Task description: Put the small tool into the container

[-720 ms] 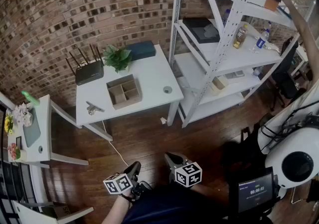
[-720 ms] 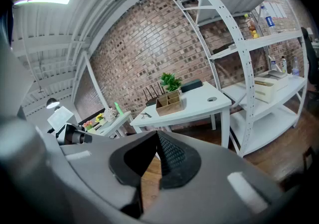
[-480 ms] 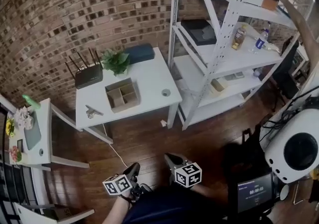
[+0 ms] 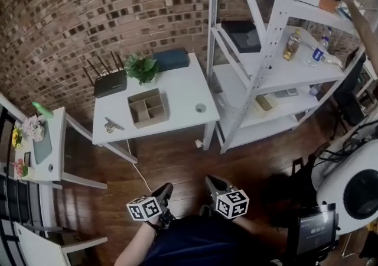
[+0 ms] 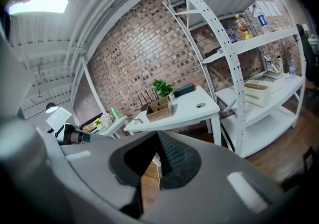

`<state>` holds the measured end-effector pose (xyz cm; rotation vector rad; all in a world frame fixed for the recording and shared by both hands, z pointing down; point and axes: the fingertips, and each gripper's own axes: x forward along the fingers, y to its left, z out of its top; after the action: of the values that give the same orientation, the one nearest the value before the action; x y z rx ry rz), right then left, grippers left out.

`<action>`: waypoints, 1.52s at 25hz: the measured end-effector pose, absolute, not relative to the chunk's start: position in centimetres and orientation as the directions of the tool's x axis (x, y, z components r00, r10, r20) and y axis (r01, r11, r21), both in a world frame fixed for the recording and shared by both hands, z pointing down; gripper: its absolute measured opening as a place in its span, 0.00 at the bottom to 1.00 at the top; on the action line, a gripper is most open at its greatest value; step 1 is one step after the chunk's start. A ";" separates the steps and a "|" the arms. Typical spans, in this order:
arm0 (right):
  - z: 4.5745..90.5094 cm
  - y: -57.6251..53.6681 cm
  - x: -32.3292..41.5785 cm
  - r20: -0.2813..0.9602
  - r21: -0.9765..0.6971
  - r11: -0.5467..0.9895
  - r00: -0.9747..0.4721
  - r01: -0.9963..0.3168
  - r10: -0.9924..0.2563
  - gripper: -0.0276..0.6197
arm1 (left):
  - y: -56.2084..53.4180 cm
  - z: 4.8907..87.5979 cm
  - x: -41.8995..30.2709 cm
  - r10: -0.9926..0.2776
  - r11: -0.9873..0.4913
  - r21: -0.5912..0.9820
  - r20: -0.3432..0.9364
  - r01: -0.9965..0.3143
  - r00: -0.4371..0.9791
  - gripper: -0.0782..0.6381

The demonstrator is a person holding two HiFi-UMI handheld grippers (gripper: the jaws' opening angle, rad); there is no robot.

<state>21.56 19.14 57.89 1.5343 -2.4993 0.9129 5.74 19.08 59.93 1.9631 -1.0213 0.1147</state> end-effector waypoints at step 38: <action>57.4 -3.1 4.4 0.490 -0.309 0.303 -0.424 -0.901 -0.762 0.06 | -16.0 70.2 -29.3 -0.737 0.172 0.717 0.549 -0.676 0.394 0.31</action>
<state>4.43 -3.06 57.39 1.5183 -2.3213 0.8054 -29.32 -16.04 70.15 1.5325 -1.3104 -0.0683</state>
